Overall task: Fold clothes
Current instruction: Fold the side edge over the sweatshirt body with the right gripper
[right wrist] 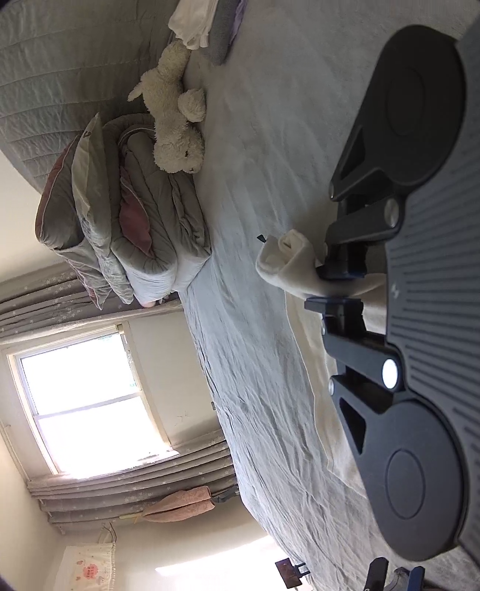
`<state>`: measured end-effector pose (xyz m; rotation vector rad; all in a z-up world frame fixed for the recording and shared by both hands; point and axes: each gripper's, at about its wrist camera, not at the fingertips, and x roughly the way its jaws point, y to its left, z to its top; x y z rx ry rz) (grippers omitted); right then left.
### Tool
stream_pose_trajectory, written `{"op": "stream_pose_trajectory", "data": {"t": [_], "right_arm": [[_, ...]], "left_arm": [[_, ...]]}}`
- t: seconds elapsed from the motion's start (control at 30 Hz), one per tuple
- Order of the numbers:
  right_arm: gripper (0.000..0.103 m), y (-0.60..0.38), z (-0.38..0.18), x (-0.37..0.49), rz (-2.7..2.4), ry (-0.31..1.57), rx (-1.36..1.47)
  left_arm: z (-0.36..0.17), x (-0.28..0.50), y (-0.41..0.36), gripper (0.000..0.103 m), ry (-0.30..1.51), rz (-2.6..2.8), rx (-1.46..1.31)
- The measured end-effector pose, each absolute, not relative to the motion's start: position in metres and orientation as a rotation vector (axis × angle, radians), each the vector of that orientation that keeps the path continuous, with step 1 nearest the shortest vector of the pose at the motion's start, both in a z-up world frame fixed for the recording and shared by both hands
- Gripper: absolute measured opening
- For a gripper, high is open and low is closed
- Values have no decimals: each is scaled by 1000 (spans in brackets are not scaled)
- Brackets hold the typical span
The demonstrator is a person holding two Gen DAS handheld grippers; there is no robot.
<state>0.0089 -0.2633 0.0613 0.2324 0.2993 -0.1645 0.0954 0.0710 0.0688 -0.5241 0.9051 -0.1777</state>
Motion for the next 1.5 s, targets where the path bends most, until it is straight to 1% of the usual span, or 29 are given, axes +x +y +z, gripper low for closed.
{"op": "stream_pose_trajectory", "data": {"t": [0.17, 0.23, 0.33, 0.4, 0.5, 0.63, 0.77, 1.0, 1.17, 1.27, 1.37, 1.5], "right_arm": [[12, -195, 76, 8, -92, 184, -93], [12, -157, 74, 7, -32, 166, -221], [10, -101, 56, 11, 75, 197, -390], [10, -67, 33, 17, 134, 254, -520], [9, -44, 5, 23, 172, 328, -620], [9, -45, 4, 27, 137, 328, -649], [9, -51, 17, 30, 149, 299, -638], [9, -49, 3, 24, 191, 290, -735], [9, -41, 11, 20, 199, 258, -741], [9, -32, 1, 14, 234, 289, -772], [8, -38, -9, 21, 251, 356, -750], [7, -45, 4, 20, 258, 317, -690]], "left_arm": [[75, 102, 100, 89, 900, -153, -610], [76, 104, 111, 89, 892, -133, -646], [77, 105, 127, 89, 879, -107, -695], [77, 106, 134, 89, 877, -90, -711], [74, 108, 136, 89, 892, -89, -725], [75, 110, 137, 89, 897, -109, -744], [74, 110, 136, 89, 899, -109, -733], [71, 111, 135, 89, 906, -97, -722], [71, 112, 131, 89, 914, -110, -702], [71, 112, 130, 89, 918, -116, -694], [71, 112, 128, 89, 921, -122, -686], [71, 111, 125, 89, 920, -133, -678]]}}
